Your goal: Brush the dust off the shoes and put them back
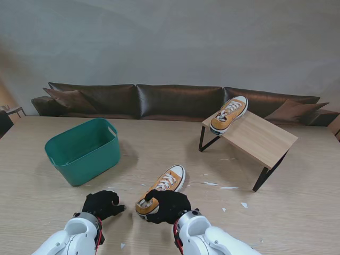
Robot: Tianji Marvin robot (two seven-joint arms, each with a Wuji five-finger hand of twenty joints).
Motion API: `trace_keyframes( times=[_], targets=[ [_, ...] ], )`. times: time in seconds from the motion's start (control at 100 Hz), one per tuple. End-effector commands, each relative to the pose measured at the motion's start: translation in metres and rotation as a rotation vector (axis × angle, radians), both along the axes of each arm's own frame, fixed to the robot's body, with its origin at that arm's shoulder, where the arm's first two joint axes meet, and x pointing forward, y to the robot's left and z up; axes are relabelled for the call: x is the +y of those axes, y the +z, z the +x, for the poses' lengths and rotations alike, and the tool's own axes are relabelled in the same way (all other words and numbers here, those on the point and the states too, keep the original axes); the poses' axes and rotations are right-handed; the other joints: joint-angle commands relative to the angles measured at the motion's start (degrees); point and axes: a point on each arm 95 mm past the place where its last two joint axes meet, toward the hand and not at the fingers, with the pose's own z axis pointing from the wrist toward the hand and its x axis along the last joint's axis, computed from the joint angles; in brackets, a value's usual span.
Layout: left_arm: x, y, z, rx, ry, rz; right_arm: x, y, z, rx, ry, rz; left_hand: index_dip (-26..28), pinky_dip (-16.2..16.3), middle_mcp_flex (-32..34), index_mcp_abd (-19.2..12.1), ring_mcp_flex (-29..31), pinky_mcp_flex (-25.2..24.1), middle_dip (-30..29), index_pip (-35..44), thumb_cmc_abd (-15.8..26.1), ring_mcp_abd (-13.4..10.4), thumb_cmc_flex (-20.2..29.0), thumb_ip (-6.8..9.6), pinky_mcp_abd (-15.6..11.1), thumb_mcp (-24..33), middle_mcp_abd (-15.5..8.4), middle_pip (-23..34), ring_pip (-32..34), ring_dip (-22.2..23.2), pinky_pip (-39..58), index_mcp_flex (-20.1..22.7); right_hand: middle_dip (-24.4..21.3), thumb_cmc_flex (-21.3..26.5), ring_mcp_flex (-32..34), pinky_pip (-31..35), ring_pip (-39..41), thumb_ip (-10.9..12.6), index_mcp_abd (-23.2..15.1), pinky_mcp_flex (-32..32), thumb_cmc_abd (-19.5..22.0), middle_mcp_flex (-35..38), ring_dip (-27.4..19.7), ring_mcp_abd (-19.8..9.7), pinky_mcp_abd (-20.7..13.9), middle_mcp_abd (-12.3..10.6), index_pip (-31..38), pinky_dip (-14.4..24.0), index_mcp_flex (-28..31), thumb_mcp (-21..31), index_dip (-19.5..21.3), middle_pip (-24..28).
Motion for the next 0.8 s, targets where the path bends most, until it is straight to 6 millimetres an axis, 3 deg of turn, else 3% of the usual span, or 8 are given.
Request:
trace_keyframes(
  times=[0.0,0.21,0.31,0.49,0.7,0.79],
  targets=[
    [0.000,-0.010,-0.007,0.045,0.003,0.002,0.007,-0.007,-0.002,0.023,0.005,-0.007,0.5,1.2,1.8,-0.5,0.1,0.2,0.9,0.9,-0.5,0.4,0.3,1.36,-0.7,0.9,0.1,0.8,0.5,-0.1,2.4,1.0,1.1,0.8,2.2,3.0,1.1,0.0,-1.8,6.0,-3.1,-0.7,0.7,-1.0,-1.4,-1.6,0.5,0.6,-2.4,1.7,-0.7,1.4],
    [0.001,-0.014,-0.009,0.055,0.014,0.009,0.016,-0.022,-0.002,0.026,0.003,-0.067,0.7,1.4,2.1,-0.2,0.2,0.2,1.9,1.1,-0.6,0.4,0.2,1.29,-0.8,1.3,0.2,1.3,1.3,0.3,3.3,1.0,2.8,0.6,3.5,4.0,4.5,-0.1,-1.4,6.9,-3.8,-0.7,1.6,-2.6,-2.3,-1.8,3.1,-0.2,0.3,2.5,-0.7,4.3],
    [0.000,-0.015,-0.009,0.062,0.013,0.009,0.019,-0.030,-0.002,-0.004,-0.005,-0.099,0.7,1.4,2.1,-0.2,0.1,0.2,2.2,1.2,-0.5,0.4,0.1,1.26,-0.8,1.3,0.4,1.4,1.4,0.3,3.4,1.0,4.7,0.8,2.7,4.5,7.2,-0.2,-0.6,6.4,-4.8,-2.6,2.5,-4.0,-3.5,-1.8,6.1,-0.6,4.3,3.5,0.9,6.3],
    [-0.001,-0.015,-0.008,0.070,0.013,0.004,0.027,-0.041,-0.004,-0.066,-0.020,-0.151,0.8,1.4,2.1,0.1,0.1,0.2,2.7,1.2,-0.3,0.5,0.1,1.26,-0.8,1.3,0.6,1.4,1.6,0.4,3.5,1.0,7.9,0.5,0.8,5.4,12.3,-0.7,3.0,5.5,-6.8,-6.9,3.4,-6.6,-5.1,-1.0,10.8,-0.6,13.1,5.3,5.3,9.4],
    [-0.004,-0.017,-0.008,0.077,0.019,0.004,0.041,-0.053,-0.009,-0.152,-0.042,-0.202,0.8,1.4,2.1,0.2,0.2,0.2,2.9,1.2,-0.2,0.6,0.1,1.28,-0.8,1.3,0.8,1.4,1.8,0.4,3.7,1.1,11.5,0.1,-2.2,6.5,18.4,-1.4,6.4,3.6,-9.6,-11.4,4.7,-9.1,-6.8,-0.1,15.5,0.3,17.3,6.3,11.2,13.7],
    [-0.005,-0.017,-0.009,0.081,0.024,0.005,0.045,-0.057,-0.010,-0.171,-0.048,-0.223,0.8,1.4,2.3,0.3,0.3,0.1,3.1,1.2,-0.1,0.5,0.0,1.27,-0.8,1.3,0.7,1.6,1.9,0.5,3.8,1.1,14.1,0.4,-3.4,7.0,21.9,-2.0,9.5,2.4,-11.8,-11.7,5.4,-9.8,-7.1,-0.1,20.7,1.0,18.6,7.2,16.1,16.8]
  ],
)
